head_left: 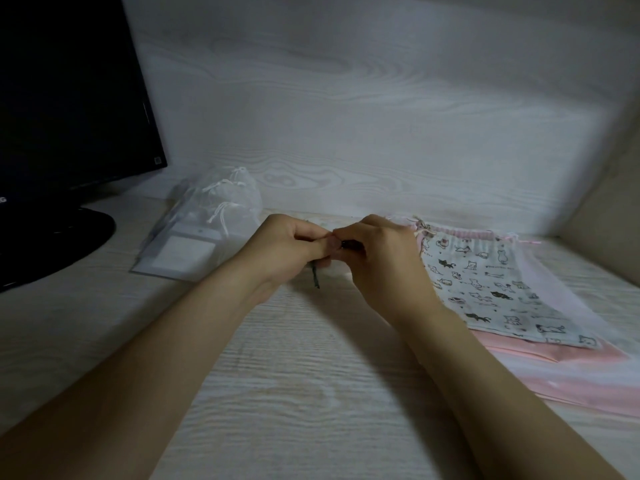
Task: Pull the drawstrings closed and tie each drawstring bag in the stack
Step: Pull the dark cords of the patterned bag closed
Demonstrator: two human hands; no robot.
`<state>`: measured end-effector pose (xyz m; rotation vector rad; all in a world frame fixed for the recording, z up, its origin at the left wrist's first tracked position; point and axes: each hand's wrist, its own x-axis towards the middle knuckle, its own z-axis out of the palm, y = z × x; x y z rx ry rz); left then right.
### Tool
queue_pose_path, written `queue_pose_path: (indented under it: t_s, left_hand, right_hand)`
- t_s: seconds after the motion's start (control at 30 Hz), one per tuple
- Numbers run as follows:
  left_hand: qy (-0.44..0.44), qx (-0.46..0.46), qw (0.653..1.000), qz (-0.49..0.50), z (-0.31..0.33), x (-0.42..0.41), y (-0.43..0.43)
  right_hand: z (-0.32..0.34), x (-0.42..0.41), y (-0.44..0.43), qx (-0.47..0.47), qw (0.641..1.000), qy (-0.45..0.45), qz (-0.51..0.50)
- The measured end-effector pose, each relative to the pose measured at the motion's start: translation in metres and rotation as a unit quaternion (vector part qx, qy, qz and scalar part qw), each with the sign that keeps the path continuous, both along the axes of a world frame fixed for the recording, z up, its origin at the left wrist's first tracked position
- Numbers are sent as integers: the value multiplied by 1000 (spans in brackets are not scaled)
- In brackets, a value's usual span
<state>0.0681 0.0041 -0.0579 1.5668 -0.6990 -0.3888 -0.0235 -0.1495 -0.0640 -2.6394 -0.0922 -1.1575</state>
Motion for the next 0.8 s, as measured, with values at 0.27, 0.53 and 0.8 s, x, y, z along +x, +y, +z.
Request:
queue_pose_path:
  t_s: [0.27,0.53,0.8]
  left_hand:
    - [-7,-4,1000,11,1,0,-1]
    - [-35,14,999,-17,4,-3,-1]
    - [-95,19,994,58,1,-3,-2]
  right_hand:
    - [2,-1,5,20,1000,-10,0]
    - [1,-2,-2,11,1000,-11,-6]
    - [-1,1,0,-20,999,-19,-25]
